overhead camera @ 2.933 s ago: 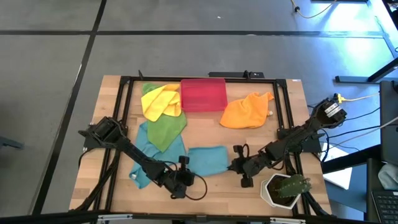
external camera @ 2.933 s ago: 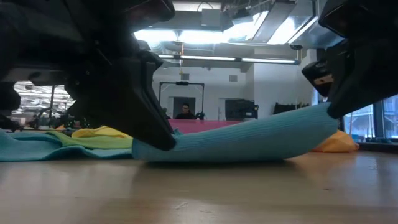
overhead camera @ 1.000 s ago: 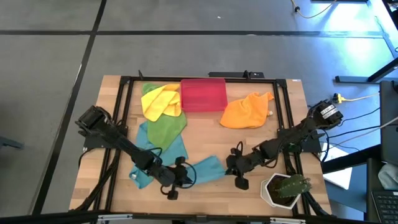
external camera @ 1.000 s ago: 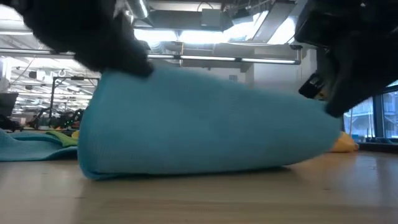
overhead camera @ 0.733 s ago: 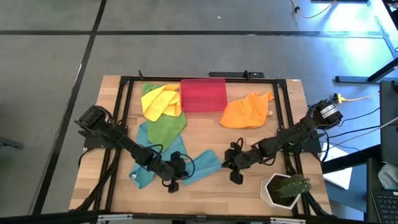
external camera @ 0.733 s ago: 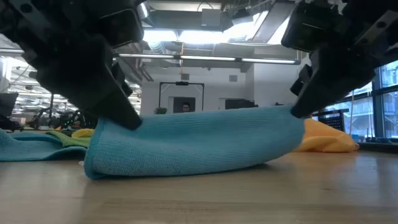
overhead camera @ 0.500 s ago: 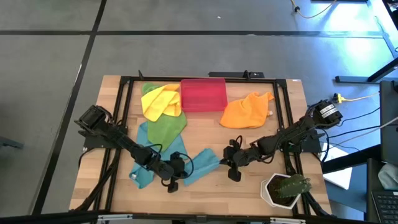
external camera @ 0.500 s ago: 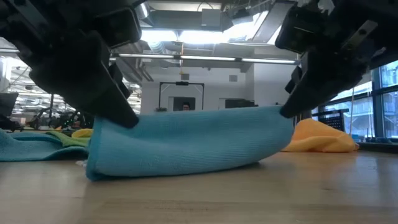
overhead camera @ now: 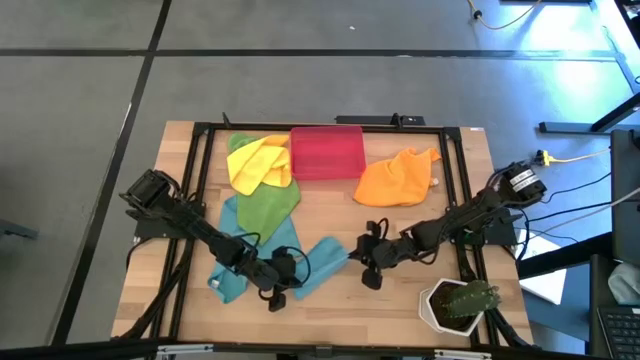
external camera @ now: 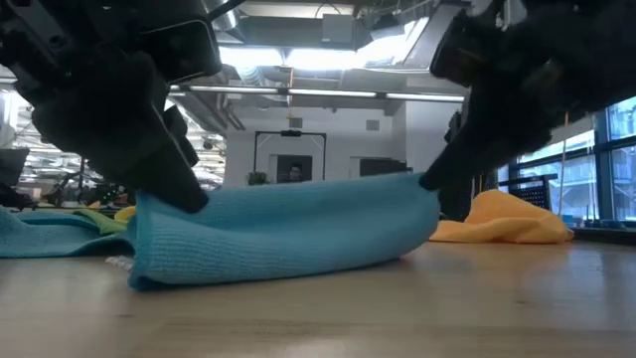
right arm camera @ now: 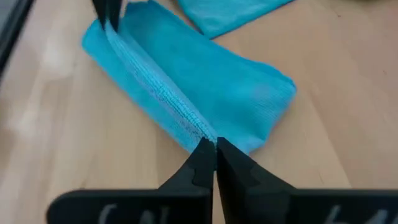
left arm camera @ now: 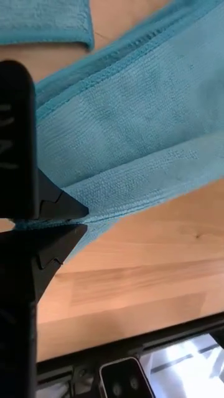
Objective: Roll microfiber towels into tight, uniform cylinder then place into a basket
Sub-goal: Roll the right blue microfiber towel
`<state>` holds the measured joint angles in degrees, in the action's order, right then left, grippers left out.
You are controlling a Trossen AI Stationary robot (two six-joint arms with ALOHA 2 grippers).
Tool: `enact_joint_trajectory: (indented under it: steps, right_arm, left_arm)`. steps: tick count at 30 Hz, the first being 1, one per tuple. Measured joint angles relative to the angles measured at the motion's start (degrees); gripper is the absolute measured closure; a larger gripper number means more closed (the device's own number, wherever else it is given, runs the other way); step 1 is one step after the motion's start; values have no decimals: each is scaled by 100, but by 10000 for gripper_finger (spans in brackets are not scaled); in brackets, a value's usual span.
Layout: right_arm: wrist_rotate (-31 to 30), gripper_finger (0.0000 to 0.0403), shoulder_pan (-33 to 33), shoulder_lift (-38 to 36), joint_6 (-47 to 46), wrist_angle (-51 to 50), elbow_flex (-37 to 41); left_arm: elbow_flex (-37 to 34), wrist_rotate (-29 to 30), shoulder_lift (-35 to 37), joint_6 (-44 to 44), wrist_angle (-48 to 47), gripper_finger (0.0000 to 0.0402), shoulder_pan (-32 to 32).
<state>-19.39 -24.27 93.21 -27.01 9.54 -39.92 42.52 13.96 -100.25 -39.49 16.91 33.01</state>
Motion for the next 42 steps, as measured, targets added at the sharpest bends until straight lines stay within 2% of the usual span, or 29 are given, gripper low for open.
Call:
enact_joint_trajectory:
  steps: [5,11,14,17,20,22,26,34,38,42]
  right_arm:
    - [-344,340,21,410,371,128,30]
    - [-684,258,12,236,663,113,17]
    - [-624,232,-35,69,1126,192,-89]
    - [-167,226,-222,54,1727,573,-171]
    - [422,236,-391,114,2095,1243,-198]
    - [588,249,-441,204,2154,1526,-201]
    - [639,286,-400,509,2155,1926,-201]
    - [884,364,97,1262,2132,2396,-199]
    - [909,386,357,1521,1999,2829,-200]
    - [1033,397,570,1784,1591,2794,-201]
  left_arm:
    - [-20,-312,-20,-111,-267,402,64]
    - [-11,-140,-42,-262,-524,401,128]
    - [-9,-40,-41,-325,-557,401,146]
    - [-9,-1,-41,-321,-577,401,140]
    - [-7,56,-41,-321,-594,401,140]
    - [-7,124,-41,-319,-598,401,138]
    - [-7,147,-41,-329,-599,401,136]
    - [-5,175,-41,-315,-598,401,133]
    - [-4,182,-41,-40,-592,401,129]
    - [-4,354,-41,46,-590,401,127]
